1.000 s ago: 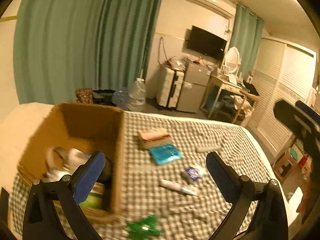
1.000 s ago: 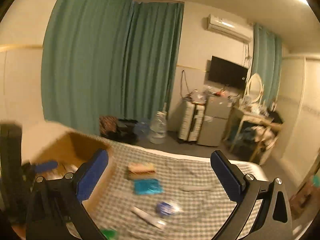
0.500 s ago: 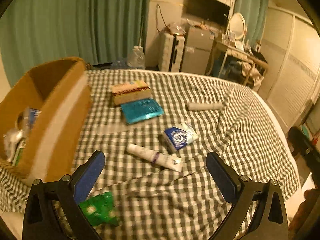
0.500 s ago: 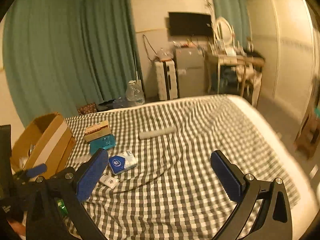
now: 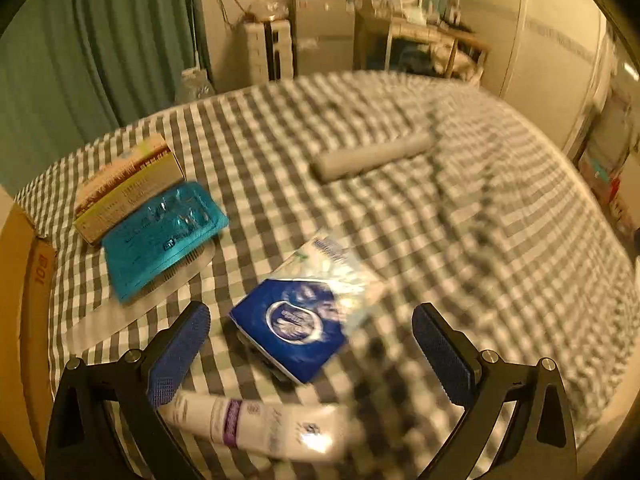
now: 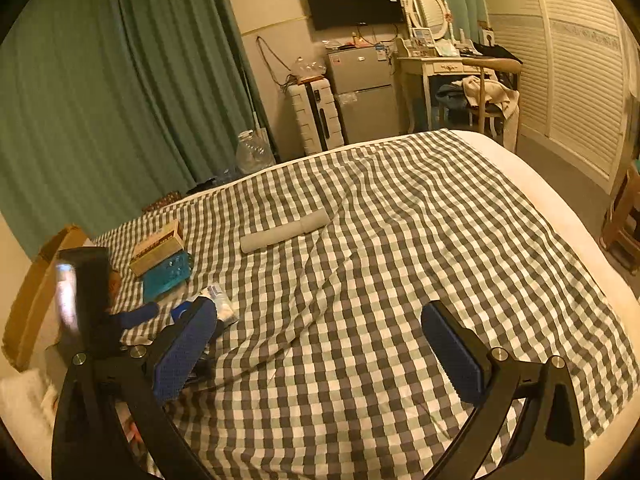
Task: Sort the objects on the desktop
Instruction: 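Move the left gripper back to the pile and grasp the blue Vinda tissue pack, then lift the tissue pack with the left gripper while the right grasps the white foam roller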
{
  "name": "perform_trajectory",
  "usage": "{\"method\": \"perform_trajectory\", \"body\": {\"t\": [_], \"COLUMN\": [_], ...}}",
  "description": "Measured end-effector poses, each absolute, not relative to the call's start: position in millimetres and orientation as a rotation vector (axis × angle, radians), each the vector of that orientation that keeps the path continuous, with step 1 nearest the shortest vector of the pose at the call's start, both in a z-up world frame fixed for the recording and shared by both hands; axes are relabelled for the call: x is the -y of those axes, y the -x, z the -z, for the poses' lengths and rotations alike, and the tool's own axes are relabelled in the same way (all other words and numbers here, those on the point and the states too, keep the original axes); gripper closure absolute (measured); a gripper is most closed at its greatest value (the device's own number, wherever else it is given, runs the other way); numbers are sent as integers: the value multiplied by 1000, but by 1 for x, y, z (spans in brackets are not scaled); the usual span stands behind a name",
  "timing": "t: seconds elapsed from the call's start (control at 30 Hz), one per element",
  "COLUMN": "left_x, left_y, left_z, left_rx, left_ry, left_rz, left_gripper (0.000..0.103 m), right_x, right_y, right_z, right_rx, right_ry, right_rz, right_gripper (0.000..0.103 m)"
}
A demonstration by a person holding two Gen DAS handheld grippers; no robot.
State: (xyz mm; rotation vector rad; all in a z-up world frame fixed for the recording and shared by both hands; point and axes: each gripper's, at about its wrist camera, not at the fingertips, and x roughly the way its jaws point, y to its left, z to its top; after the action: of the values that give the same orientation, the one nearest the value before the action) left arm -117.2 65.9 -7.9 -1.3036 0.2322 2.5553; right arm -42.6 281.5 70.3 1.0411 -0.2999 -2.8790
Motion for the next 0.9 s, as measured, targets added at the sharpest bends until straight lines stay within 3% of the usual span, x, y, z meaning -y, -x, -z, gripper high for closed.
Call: {"method": "perform_trajectory", "body": {"t": [0.03,0.1,0.37,0.5,0.63,0.8,0.9], "left_x": [-66,-66,-35,-10,-1,18,45], "left_y": [119,122,100,122,148,164,172], "left_z": [12,17,-8,-18,-18,-16,-14], "left_rx": [-213,-175,-72,65,37,47,279], "left_ry": [1320,1320,1073,1110,1130,1107,1150], "left_rz": [-2539,-2506,-2651,-2691,-2759,-2812,-2731], "left_gripper": [4,28,28,28,28,28,27], "right_x": [-279,-277,-281,-270,-245,-222,-212], "right_y": [47,56,70,96,128,174,202], "right_z": [-67,-59,-43,-42,-34,-14,-3], "right_rx": [278,254,339,321,253,440,504], "right_ry": [-1061,-1109,-1162,-1147,-1172,-1232,-1269], "right_rz": [2873,2844,2771,2741,2762,2784,2884], "right_gripper": [0,0,0,0,0,1,1]}}
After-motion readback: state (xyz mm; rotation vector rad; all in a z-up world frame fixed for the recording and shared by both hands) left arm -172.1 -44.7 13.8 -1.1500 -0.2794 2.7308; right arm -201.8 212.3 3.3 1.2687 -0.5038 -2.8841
